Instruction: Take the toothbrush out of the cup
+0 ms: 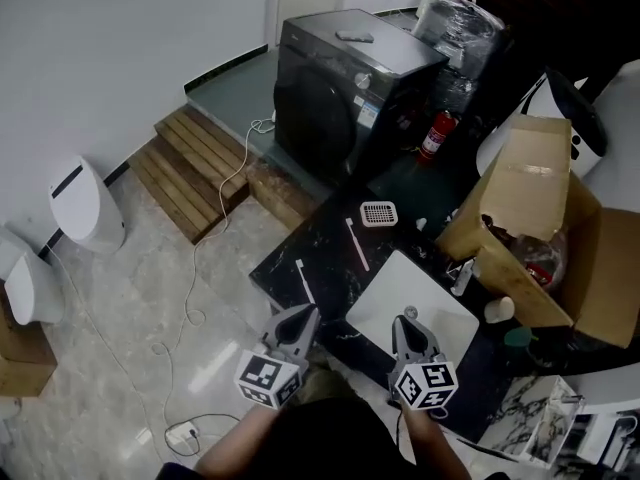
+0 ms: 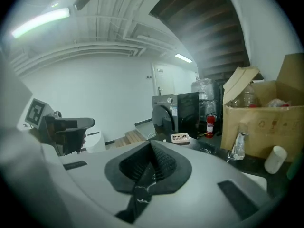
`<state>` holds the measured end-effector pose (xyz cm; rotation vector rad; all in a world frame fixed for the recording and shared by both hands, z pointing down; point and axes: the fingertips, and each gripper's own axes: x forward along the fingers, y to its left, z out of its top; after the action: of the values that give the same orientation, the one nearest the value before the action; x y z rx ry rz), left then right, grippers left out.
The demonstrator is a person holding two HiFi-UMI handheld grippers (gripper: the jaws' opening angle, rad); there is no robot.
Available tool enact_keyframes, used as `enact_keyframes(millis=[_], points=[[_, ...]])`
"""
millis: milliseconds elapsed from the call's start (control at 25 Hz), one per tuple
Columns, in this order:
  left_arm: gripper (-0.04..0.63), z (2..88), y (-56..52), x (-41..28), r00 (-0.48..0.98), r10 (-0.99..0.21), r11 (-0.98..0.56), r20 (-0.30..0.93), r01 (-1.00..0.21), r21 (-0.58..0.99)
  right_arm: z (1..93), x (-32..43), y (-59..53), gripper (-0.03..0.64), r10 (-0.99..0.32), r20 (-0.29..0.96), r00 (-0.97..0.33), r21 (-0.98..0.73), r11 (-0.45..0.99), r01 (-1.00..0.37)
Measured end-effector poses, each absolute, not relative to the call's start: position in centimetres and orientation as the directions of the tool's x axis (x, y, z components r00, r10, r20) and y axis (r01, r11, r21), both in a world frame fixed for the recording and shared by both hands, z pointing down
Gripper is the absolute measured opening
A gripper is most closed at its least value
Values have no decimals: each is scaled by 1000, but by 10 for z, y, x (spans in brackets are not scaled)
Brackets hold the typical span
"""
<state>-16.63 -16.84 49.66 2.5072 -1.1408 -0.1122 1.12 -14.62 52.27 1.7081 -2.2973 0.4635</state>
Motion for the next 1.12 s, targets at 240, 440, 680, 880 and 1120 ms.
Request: enact_keyframes(millis=[240,440,680,880,1120], points=[[25,475,-117,-161,730,-683,-667,-5,-621,411,513,20,-72,12,-889,404,-217,-79,202,-976],[25,472,-90,-155,738,-674,-672,-13,-606,425,511,41,-34,12,-891,425,-157,-62,145,-988],[25,474,-65,-111,818,-574,-754,17,-537,379,489,73,-13,12,-931,354,-95,-46,84,-995],[25,451,-41,-52,838,-545,-815,-13,-527,240,473,128,33,12,-957,289,-17,-74,-5,-997],[25,457,-5,29,870,-492,-823,24,-475,311,445,225,119,12,-972,192,140,-93,-159,-983]])
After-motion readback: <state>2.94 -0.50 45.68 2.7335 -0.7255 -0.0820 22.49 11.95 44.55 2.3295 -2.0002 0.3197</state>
